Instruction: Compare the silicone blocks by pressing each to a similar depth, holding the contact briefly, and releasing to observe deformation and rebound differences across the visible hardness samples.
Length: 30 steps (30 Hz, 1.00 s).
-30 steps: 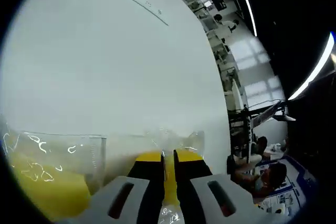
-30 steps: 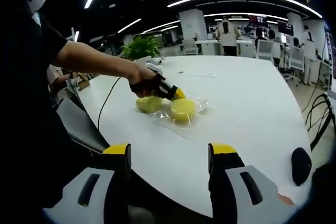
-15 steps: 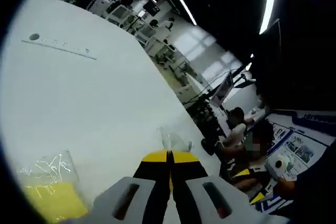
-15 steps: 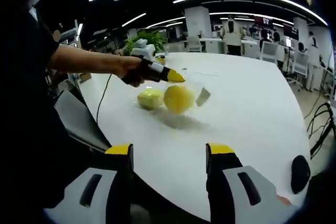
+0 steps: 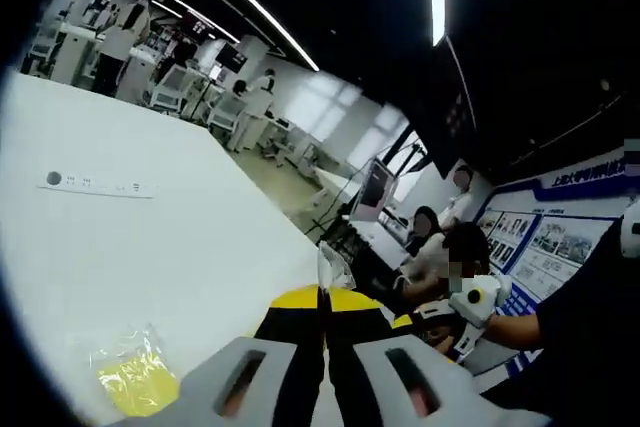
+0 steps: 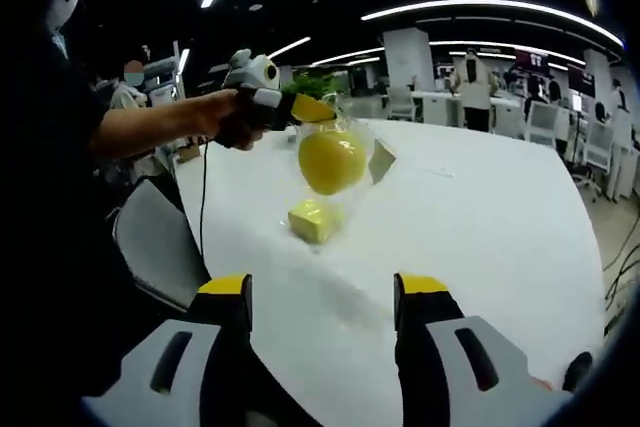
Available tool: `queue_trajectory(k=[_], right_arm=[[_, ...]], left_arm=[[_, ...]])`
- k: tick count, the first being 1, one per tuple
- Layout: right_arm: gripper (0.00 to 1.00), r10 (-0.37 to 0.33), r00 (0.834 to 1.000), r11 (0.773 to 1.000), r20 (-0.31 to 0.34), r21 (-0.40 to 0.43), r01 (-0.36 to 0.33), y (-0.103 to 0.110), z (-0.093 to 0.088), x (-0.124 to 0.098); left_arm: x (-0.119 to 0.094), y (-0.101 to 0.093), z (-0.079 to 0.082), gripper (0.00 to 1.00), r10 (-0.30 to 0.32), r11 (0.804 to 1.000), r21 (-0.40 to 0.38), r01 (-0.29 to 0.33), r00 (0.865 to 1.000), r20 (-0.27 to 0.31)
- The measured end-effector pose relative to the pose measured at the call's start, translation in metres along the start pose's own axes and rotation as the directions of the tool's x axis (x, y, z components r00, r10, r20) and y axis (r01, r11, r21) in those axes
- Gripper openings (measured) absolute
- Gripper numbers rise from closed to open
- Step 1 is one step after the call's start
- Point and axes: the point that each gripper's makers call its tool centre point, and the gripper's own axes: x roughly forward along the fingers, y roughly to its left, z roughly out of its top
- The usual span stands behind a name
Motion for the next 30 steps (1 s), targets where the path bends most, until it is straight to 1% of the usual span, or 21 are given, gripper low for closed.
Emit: queue_trajectory(k=[1,3,4,6,7,10,12,15,18,19,20,23,24,27,29,30], right_arm=[[0.56,0.011,1.0,1.0,0.011,-0.015,-0.011,0.001,0.006,0.004],[0.59,0.034,0.999,0.999,0.017,-0.023,-0.033,0.003,0.012,0.009],[0.61,0.061,0.998,0.998,0.026,-0.02,-0.06,0.007,0.018,0.013],[0.62,0.077,0.996,0.996,0.036,-0.04,-0.076,0.008,0.025,0.019],[0.62,0.086,0.996,0.995,0.039,-0.048,-0.084,0.008,0.028,0.021],[0.61,0.107,0.994,0.991,0.037,-0.078,-0.104,0.011,0.04,0.03],[0.61,0.119,0.992,0.99,0.05,-0.089,-0.114,0.012,0.049,0.034],[0.61,0.149,0.986,0.985,0.077,-0.093,-0.142,0.013,0.067,0.042],[0.61,0.178,0.978,0.981,0.109,-0.09,-0.169,0.017,0.083,0.048],[0.61,0.195,0.974,0.979,0.12,-0.089,-0.185,0.019,0.089,0.051],[0.6,0.201,0.972,0.977,0.125,-0.091,-0.191,0.021,0.091,0.052],[0.6,0.227,0.963,0.971,0.145,-0.107,-0.213,0.027,0.103,0.058],[0.6,0.238,0.96,0.968,0.149,-0.114,-0.222,0.029,0.106,0.061],[0.59,0.259,0.952,0.963,0.162,-0.121,-0.241,0.033,0.113,0.067],[0.58,0.271,0.948,0.96,0.167,-0.122,-0.253,0.034,0.115,0.071],[0.57,0.277,0.946,0.958,0.171,-0.125,-0.258,0.035,0.116,0.072]], left_arm=[[-0.002,-0.002,0.002,0.0,0.001,1.0,-0.006,-0.001,1.0,0.007],[-0.01,-0.012,0.011,0.0,-0.011,1.0,-0.012,0.011,1.0,0.029],[-0.014,-0.019,0.016,0.0,-0.022,1.0,-0.012,0.022,0.999,0.042],[-0.02,-0.032,0.022,0.0,-0.047,0.999,0.005,0.047,0.997,0.058],[-0.022,-0.035,0.025,0.0,-0.049,0.999,0.02,0.048,0.997,0.065],[-0.029,-0.044,0.028,0.0,-0.061,0.997,0.041,0.059,0.996,0.062],[-0.032,-0.048,0.027,0.0,-0.071,0.995,0.074,0.067,0.996,0.047],[-0.035,-0.051,0.023,0.0,-0.062,0.99,0.129,0.061,0.998,0.007],[-0.036,-0.056,0.021,0.0,-0.069,0.988,0.14,0.069,0.998,-0.005],[-0.036,-0.059,0.02,0.0,-0.075,0.984,0.16,0.076,0.997,-0.012],[-0.035,-0.06,0.02,0.0,-0.072,0.984,0.163,0.073,0.997,-0.012],[-0.034,-0.066,0.019,0.0,-0.091,0.982,0.165,0.093,0.996,-0.02],[-0.033,-0.069,0.018,0.0,-0.106,0.981,0.16,0.109,0.994,-0.027],[-0.03,-0.076,0.016,0.0,-0.124,0.978,0.165,0.128,0.992,-0.032],[-0.028,-0.077,0.015,0.0,-0.126,0.979,0.158,0.129,0.992,-0.031],[-0.028,-0.079,0.013,0.0,-0.136,0.977,0.16,0.14,0.99,-0.04]])
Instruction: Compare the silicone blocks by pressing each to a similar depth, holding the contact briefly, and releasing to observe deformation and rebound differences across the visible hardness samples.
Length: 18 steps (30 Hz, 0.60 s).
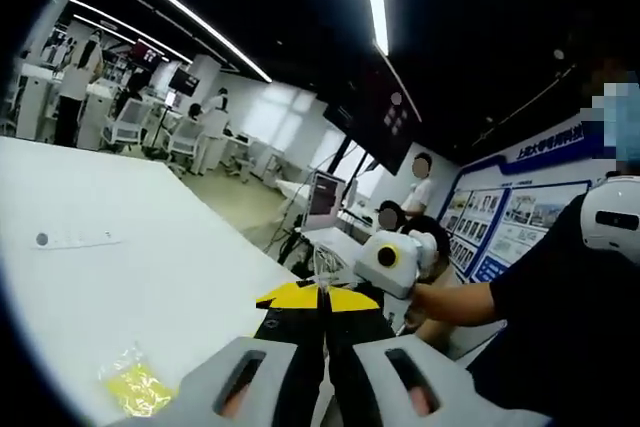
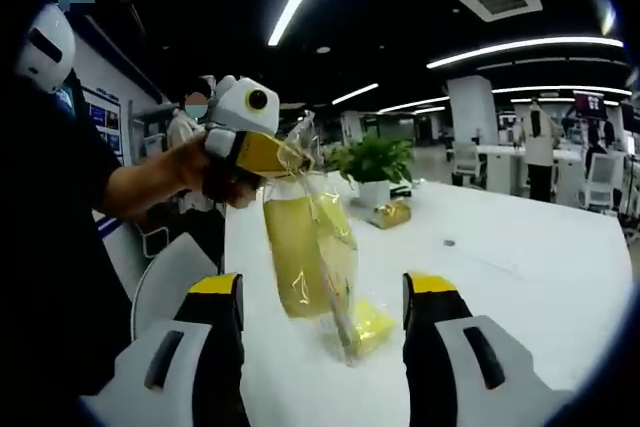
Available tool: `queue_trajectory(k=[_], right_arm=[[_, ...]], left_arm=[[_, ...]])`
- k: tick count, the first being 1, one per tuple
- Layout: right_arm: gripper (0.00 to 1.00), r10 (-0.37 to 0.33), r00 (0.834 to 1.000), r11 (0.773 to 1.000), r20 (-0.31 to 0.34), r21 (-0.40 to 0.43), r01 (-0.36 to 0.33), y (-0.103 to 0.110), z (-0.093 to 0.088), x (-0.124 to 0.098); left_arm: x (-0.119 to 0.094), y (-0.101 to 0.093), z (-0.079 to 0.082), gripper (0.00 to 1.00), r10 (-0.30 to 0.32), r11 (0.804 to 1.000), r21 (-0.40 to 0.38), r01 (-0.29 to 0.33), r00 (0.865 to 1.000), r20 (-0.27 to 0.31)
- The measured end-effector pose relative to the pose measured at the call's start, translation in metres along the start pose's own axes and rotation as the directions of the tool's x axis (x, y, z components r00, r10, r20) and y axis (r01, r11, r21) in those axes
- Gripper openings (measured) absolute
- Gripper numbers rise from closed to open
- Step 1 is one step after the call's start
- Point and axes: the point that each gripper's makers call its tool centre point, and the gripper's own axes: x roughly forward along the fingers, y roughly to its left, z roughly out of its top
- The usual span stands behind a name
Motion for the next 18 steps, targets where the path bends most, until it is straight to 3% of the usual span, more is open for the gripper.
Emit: queue_trajectory(k=[10,18], right_arm=[[0.51,0.059,0.997,0.996,0.046,0.07,-0.062,0.003,-0.003,0.012],[0.44,0.083,0.995,0.994,0.056,0.06,-0.087,0.008,-0.003,0.019]], left_arm=[[0.001,-0.001,-0.012,0.0,-0.021,0.993,0.113,0.026,0.999,-0.042],[-0.001,-0.006,-0.009,0.0,-0.055,0.987,0.153,0.054,0.999,0.003]])
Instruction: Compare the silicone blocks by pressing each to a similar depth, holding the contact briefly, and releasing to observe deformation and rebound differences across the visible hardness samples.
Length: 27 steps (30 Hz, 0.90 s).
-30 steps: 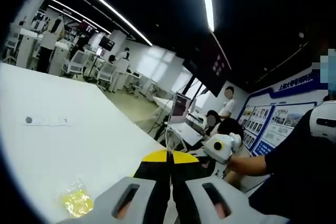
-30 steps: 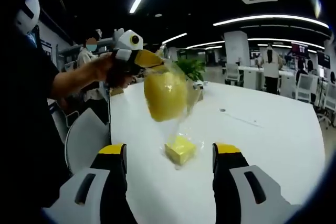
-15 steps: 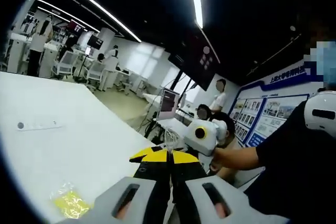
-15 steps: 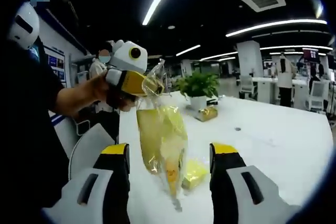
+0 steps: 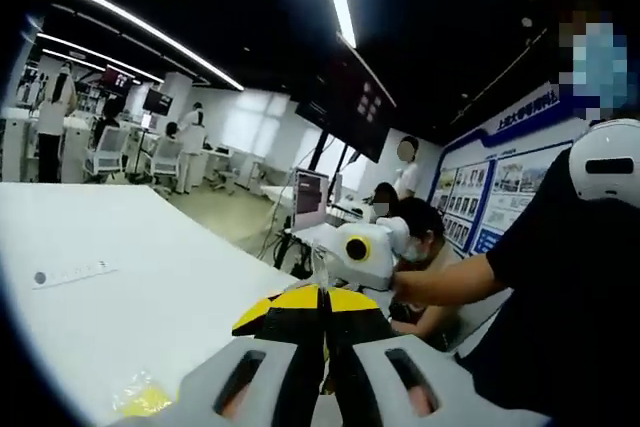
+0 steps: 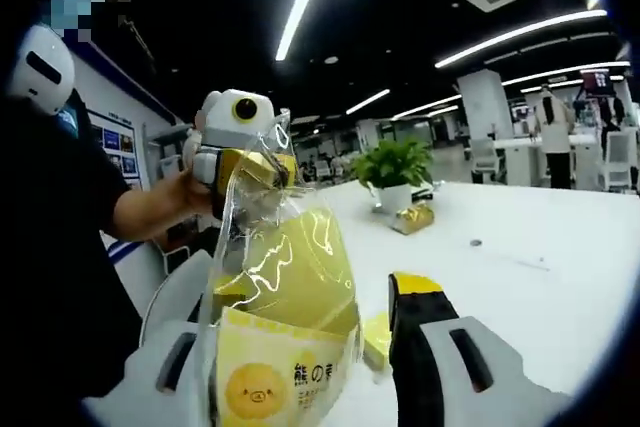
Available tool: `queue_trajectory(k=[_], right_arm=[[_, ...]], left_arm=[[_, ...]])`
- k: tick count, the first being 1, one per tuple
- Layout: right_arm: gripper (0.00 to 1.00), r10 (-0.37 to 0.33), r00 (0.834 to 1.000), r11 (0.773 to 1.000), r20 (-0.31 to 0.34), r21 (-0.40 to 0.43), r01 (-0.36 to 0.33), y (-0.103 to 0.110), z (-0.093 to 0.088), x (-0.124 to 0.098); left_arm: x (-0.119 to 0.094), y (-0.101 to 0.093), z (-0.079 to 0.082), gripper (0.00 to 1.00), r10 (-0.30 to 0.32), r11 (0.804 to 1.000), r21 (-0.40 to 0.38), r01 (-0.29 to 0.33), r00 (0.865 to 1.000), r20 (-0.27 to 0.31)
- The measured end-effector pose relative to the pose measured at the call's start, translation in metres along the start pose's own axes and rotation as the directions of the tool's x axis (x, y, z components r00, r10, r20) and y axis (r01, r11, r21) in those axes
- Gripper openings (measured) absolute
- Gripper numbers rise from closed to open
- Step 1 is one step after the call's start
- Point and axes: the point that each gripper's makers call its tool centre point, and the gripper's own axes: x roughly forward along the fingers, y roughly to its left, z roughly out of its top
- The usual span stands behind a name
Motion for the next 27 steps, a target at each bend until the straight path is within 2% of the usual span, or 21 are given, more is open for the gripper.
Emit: queue_trajectory(k=[3,5,9,17,21,27], right_arm=[[0.34,0.012,1.0,1.0,0.004,-0.025,-0.012,0.0018,0.0012,0.0023],[0.32,0.004,1.0,0.998,0.016,-0.058,-0.003,0.0001,0.0033,0.0032],[0.27,0.018,1.0,0.996,-0.009,-0.089,-0.019,0.0042,0.0004,0.0063],[0.2,0.031,0.999,0.997,-0.021,-0.076,-0.032,0.0077,0.0005,0.0059],[0.17,0.026,0.999,0.997,-0.026,-0.076,-0.028,0.0087,0.0015,0.0048],[0.13,0.032,0.997,0.999,-0.065,-0.034,-0.034,0.0081,-0.0034,0.0025]], left_arm=[[-0.0015,0.0036,0.0001,0.0,0.01,1.0,0.006,-0.01,1.0,0.015],[-0.0031,0.0066,0.0,0.0,0.016,1.0,-0.002,-0.016,1.0,0.026],[-0.0068,0.0093,-0.0025,0.0,0.012,1.0,-0.001,-0.012,0.999,0.039],[-0.0079,0.0073,-0.0015,0.0,0.01,0.999,0.032,-0.011,0.999,0.041],[-0.0076,0.0063,-0.0008,0.0,0.002,1.0,0.024,-0.003,0.999,0.041],[-0.0052,0.0077,-0.0033,0.0,0.01,0.999,0.05,-0.011,1.0,0.018]])
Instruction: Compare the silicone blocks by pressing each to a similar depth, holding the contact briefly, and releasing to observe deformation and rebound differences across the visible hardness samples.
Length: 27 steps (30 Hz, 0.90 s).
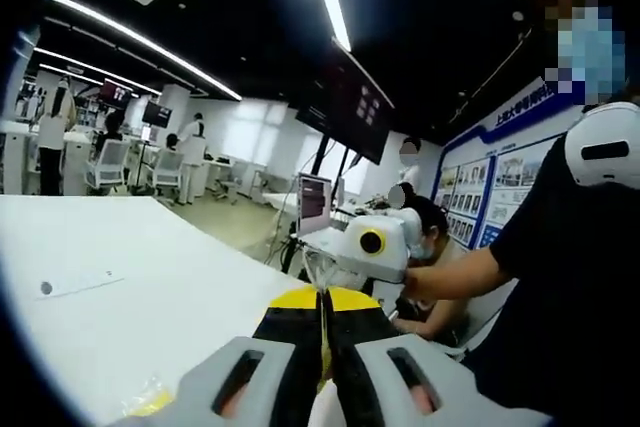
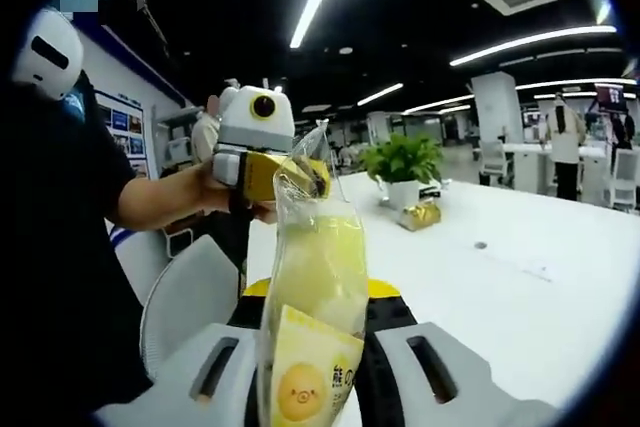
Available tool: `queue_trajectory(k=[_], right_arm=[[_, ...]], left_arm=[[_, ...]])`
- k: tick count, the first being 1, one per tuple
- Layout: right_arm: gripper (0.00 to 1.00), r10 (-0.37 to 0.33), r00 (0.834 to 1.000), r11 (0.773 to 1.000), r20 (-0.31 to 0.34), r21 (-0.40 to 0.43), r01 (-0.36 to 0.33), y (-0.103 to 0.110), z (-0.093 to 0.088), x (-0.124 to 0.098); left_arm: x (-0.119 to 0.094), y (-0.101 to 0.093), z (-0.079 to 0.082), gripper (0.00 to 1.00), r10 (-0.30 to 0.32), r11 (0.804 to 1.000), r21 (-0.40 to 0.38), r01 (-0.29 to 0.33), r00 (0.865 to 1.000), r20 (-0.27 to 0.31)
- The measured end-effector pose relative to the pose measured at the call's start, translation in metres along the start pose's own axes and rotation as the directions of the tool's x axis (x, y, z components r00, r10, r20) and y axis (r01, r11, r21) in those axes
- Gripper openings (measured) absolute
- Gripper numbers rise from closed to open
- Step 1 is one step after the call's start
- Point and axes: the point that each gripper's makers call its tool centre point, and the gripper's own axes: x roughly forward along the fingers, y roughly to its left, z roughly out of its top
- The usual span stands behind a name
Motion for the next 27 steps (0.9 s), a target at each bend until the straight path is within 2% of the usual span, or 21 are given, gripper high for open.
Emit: queue_trajectory(k=[6,17,21,27], right_arm=[[0.1,0.003,1.0,1.0,-0.021,-0.028,-0.004,-0.0006,-0.003,-0.0016],[0.1,0.026,0.999,1.0,-0.043,-0.017,-0.026,0.0025,-0.01,-0.0016],[0.11,0.017,0.999,1.0,-0.034,-0.015,-0.017,0.0008,-0.01,-0.0023],[0.16,0.005,1.0,1.0,-0.014,0.007,-0.005,-0.005,-0.0066,-0.005]], left_arm=[[0.0009,0.0005,-0.0024,0.0,-0.005,1.0,0.004,0.005,1.0,-0.012],[0.0008,0.0011,-0.0084,0.0,-0.005,1.0,0.007,0.006,0.999,-0.039],[0.0013,0.0005,-0.0089,0.0,-0.002,1.0,-0.009,0.002,0.999,-0.04],[0.0052,0.0028,-0.0056,0.0,0.006,0.997,-0.081,-0.009,0.999,-0.032]])
